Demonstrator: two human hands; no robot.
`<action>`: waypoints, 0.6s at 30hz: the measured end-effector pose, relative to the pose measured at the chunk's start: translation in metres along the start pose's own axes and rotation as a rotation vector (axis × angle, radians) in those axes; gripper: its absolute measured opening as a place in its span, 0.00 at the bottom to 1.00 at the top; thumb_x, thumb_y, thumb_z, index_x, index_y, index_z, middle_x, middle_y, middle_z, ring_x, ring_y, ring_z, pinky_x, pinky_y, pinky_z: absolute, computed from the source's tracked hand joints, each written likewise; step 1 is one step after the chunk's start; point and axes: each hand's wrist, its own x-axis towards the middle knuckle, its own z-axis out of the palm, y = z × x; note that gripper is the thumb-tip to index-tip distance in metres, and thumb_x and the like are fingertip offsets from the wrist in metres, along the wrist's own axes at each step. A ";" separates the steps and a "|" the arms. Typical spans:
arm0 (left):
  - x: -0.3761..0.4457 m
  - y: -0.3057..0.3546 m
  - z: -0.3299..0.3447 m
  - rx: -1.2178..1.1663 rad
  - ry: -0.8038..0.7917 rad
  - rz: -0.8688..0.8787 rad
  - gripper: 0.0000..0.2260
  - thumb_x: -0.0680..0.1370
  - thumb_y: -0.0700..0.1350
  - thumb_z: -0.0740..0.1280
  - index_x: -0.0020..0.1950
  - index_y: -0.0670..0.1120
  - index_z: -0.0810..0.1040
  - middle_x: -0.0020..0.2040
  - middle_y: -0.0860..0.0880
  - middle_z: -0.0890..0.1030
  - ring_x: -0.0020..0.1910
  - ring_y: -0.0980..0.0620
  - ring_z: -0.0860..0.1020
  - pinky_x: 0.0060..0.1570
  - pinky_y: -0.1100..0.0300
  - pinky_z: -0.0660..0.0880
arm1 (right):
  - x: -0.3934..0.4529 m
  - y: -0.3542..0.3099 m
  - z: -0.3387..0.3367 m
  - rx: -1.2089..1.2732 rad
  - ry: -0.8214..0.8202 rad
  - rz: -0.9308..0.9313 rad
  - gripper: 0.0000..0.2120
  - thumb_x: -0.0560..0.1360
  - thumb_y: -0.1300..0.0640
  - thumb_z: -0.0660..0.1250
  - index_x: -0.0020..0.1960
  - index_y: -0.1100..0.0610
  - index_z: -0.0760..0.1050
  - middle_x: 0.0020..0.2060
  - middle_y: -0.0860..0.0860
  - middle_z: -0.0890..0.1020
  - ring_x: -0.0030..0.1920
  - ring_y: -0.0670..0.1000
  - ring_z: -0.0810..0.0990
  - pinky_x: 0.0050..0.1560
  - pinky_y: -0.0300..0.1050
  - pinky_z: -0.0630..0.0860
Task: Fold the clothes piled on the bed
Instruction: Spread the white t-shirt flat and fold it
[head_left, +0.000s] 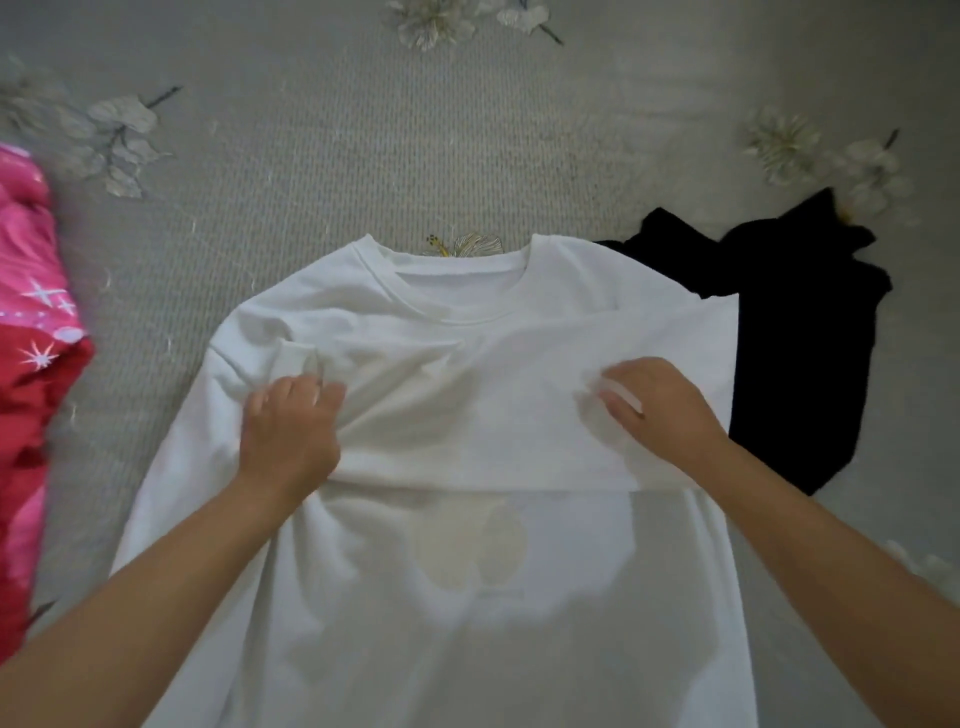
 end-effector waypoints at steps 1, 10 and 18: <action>0.014 0.005 -0.002 -0.011 0.034 -0.016 0.18 0.66 0.42 0.53 0.43 0.38 0.80 0.41 0.37 0.80 0.36 0.38 0.79 0.36 0.47 0.75 | 0.011 0.015 -0.005 -0.015 0.054 0.016 0.21 0.71 0.51 0.58 0.45 0.67 0.80 0.39 0.60 0.83 0.40 0.60 0.82 0.41 0.45 0.78; 0.076 -0.004 0.034 0.019 -0.042 -0.110 0.13 0.73 0.44 0.60 0.34 0.36 0.75 0.29 0.38 0.77 0.27 0.40 0.78 0.41 0.36 0.74 | 0.063 0.089 -0.016 -0.268 -0.236 0.400 0.21 0.78 0.51 0.51 0.50 0.64 0.76 0.40 0.63 0.82 0.43 0.60 0.81 0.52 0.53 0.70; 0.102 -0.011 0.058 -0.042 -0.044 -0.152 0.21 0.73 0.51 0.52 0.35 0.34 0.73 0.31 0.34 0.75 0.31 0.37 0.76 0.36 0.47 0.71 | 0.069 0.111 0.012 -0.459 -0.019 0.342 0.19 0.74 0.53 0.52 0.30 0.64 0.68 0.20 0.62 0.72 0.21 0.57 0.72 0.37 0.49 0.71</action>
